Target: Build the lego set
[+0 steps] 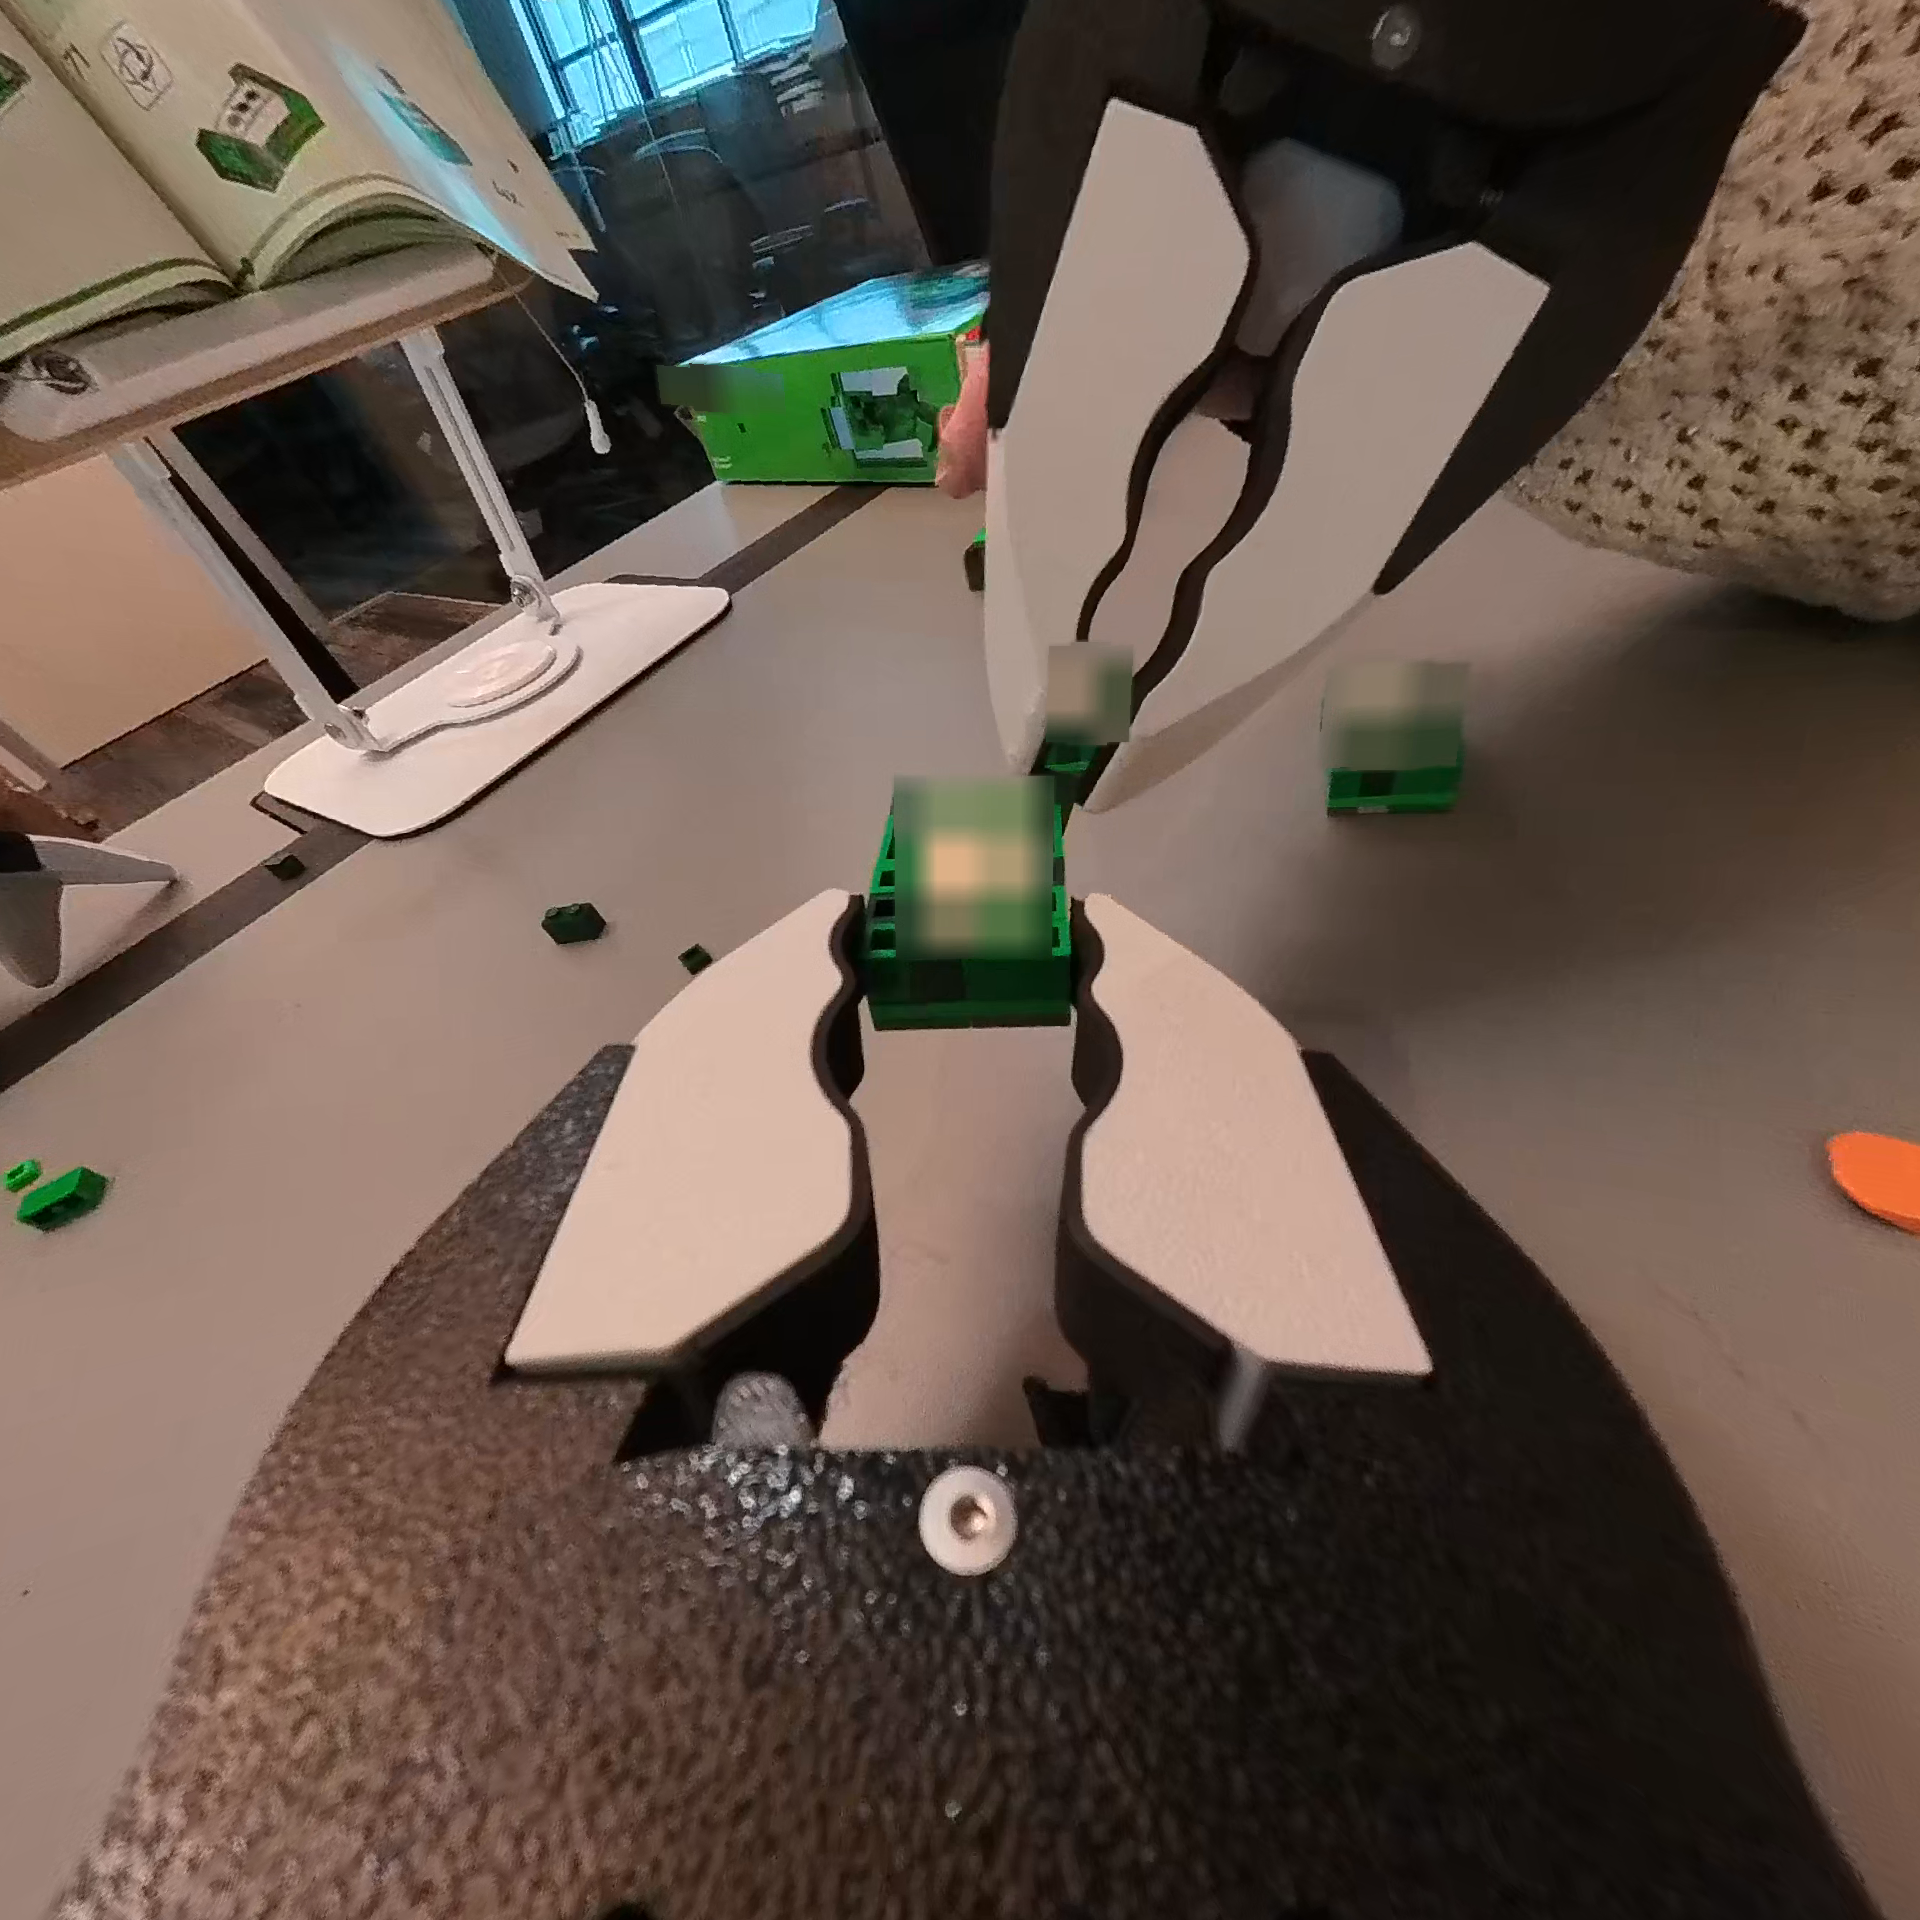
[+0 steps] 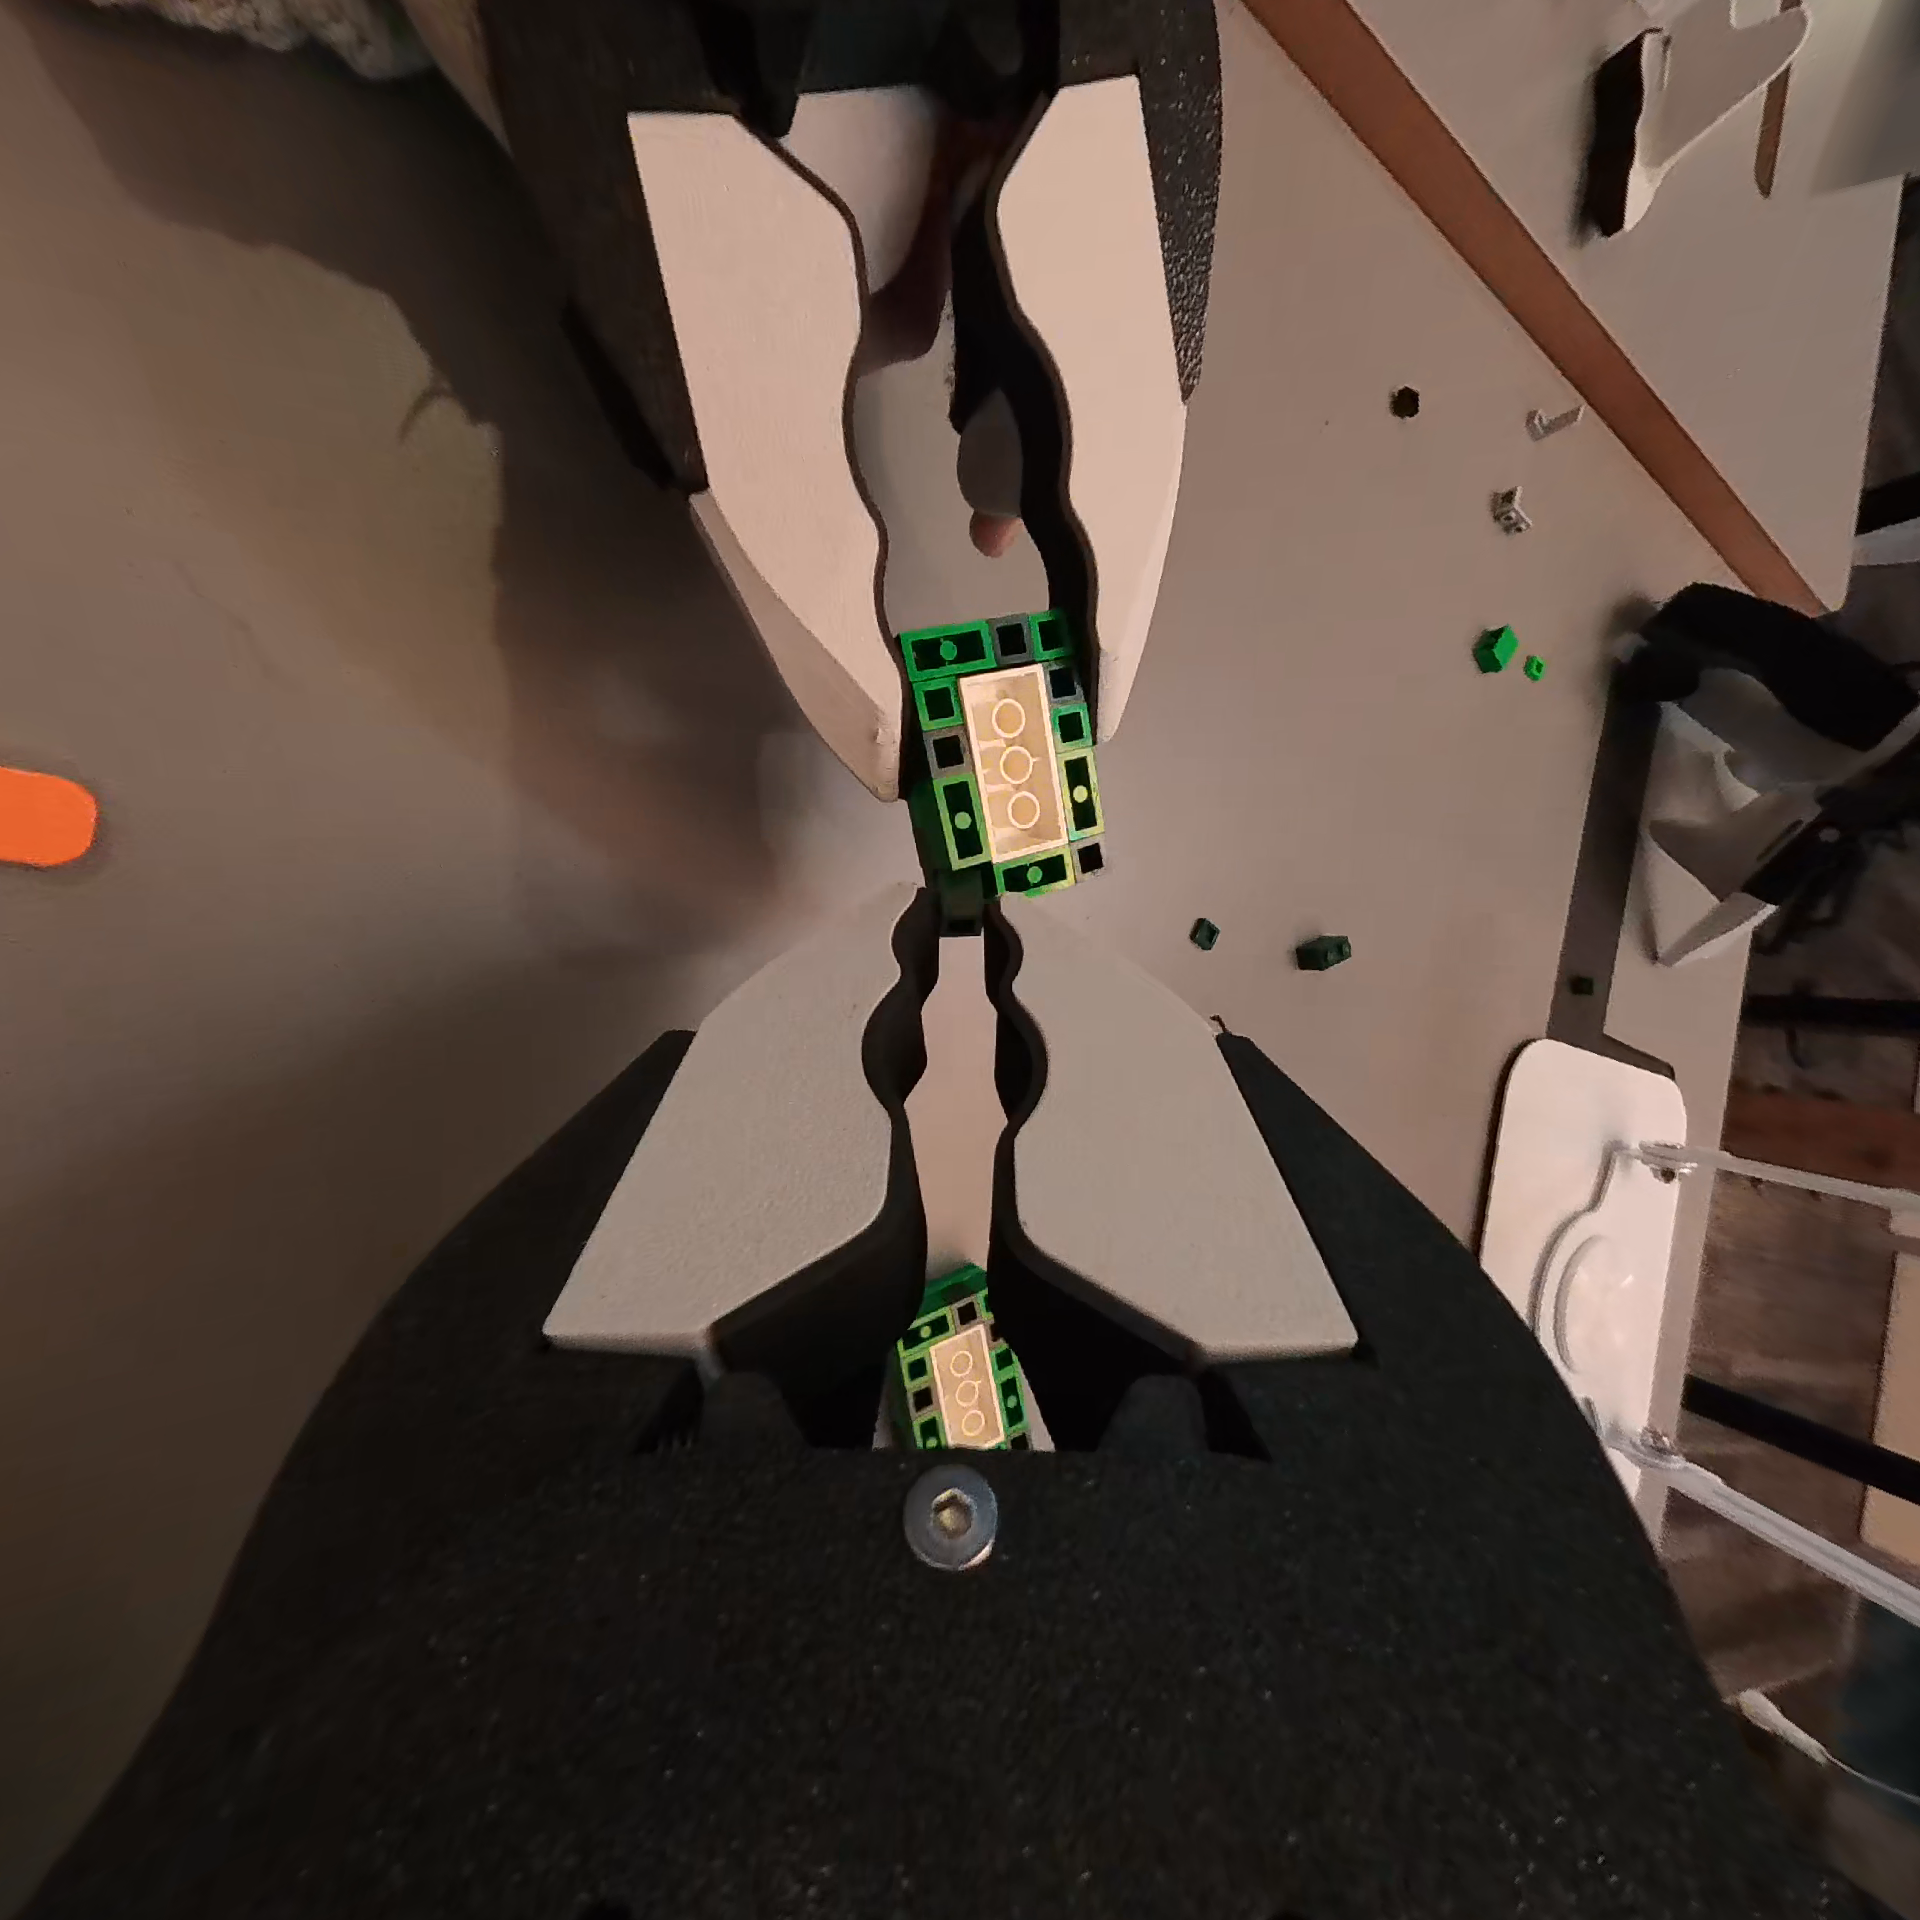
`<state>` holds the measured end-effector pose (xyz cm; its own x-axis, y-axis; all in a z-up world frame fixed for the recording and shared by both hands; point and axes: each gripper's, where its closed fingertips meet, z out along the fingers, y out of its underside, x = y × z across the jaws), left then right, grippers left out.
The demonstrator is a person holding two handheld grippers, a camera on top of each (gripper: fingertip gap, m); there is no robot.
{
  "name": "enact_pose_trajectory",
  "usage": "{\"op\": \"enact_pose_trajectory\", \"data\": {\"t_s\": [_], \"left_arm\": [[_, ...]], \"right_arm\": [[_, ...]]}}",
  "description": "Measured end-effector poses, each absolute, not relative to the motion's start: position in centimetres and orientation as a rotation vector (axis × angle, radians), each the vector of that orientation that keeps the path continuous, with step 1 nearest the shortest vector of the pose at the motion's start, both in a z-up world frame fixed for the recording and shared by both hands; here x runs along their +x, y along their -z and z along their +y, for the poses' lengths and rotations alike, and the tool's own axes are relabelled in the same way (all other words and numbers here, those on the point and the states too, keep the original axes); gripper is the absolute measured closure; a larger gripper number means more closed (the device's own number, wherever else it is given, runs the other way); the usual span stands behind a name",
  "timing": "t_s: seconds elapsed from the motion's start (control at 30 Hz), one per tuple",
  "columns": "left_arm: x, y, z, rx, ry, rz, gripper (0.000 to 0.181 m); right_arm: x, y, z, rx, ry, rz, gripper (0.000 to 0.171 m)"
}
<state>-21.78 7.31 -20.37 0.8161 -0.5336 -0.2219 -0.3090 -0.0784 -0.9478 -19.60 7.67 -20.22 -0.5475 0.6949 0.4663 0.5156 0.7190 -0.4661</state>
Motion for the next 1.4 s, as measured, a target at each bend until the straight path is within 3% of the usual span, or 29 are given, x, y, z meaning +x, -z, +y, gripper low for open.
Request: {"op": "enact_pose_trajectory", "data": {"t_s": [0.4,0.77,1.23,1.4], "left_arm": [[-21.5,20.8,7.2,-1.692,0.19,0.698,0.145],[-21.3,20.6,7.0,-1.676,0.225,0.707,0.145],[-19.8,16.1,5.0,-1.4,0.569,0.603,0.145],[-19.6,15.8,4.9,-1.381,0.601,0.589,0.145]], "right_arm": [[-19.4,20.2,7.6,-0.857,-0.164,-2.314,0.164],[-19.6,19.9,7.1,-0.857,-0.259,-2.308,0.164],[-18.0,15.6,4.6,-0.901,-0.611,-2.375,0.164],[-17.6,15.0,4.6,-0.918,-0.54,-2.42,0.164]]}}
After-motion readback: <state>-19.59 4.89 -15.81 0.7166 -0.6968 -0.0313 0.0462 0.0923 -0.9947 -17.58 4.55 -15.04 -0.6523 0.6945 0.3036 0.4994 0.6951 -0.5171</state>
